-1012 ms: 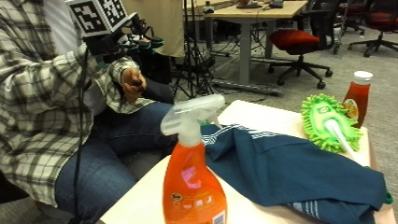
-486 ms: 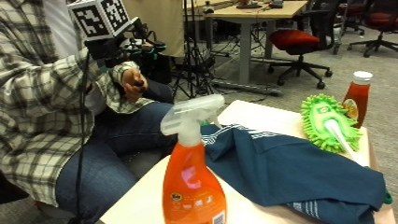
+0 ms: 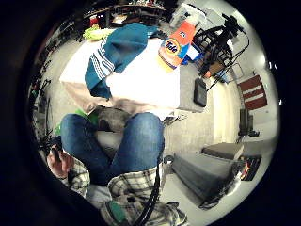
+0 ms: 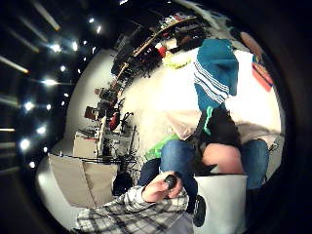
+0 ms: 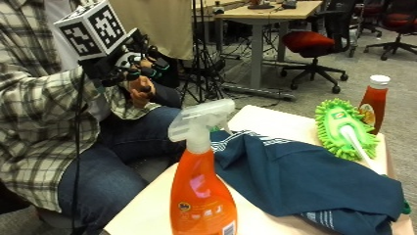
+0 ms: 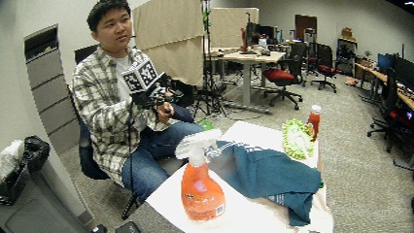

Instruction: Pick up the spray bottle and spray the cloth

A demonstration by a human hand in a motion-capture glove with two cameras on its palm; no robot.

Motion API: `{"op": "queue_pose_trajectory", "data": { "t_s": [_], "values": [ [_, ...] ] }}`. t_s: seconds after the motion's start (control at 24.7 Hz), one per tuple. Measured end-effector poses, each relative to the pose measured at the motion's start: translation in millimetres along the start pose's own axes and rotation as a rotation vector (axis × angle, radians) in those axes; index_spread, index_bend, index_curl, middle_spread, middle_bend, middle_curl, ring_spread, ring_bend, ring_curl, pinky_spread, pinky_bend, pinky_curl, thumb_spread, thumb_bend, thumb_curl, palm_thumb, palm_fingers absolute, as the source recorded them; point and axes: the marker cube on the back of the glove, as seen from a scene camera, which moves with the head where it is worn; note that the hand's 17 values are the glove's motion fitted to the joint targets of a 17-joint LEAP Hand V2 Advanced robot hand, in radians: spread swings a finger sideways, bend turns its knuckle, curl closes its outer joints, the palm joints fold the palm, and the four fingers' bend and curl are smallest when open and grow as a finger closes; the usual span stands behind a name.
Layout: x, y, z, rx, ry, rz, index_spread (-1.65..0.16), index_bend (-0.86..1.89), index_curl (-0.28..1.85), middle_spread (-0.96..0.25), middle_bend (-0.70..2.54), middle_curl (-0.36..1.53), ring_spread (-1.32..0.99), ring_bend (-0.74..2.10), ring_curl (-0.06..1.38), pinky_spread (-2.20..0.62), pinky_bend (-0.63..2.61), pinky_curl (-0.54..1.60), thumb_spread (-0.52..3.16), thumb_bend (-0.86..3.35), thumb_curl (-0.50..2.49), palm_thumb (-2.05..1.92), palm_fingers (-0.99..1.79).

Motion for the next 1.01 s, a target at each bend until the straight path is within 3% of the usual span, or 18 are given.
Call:
{"op": "queue_pose_trajectory", "data": {
  "t_s": [0.32, 0.81, 1.01],
  "values": [
    [68, -16, 1, 0.038, -0.008, 0.003, -0.26, 0.34, 0.33, -0.04, 0.27, 0.28, 0.06, 0.34, 0.21, 0.17, 0.12, 0.13, 1.14, 0.32, 0.39, 0.69, 0.35],
    [162, -66, 1, 0.161, -0.101, 0.166, -0.25, 0.19, 0.34, -0.05, 0.28, 0.32, -0.03, 0.46, 0.29, 0.16, 0.20, 0.17, 1.07, 0.25, 0.44, 0.78, 0.47],
    [185, -84, 1, 0.109, -0.202, 0.175, -0.24, 0.15, 0.33, -0.04, 0.25, 0.32, -0.04, 0.43, 0.30, 0.15, 0.22, 0.20, 1.05, 0.21, 0.45, 0.81, 0.45]
  ]
}}
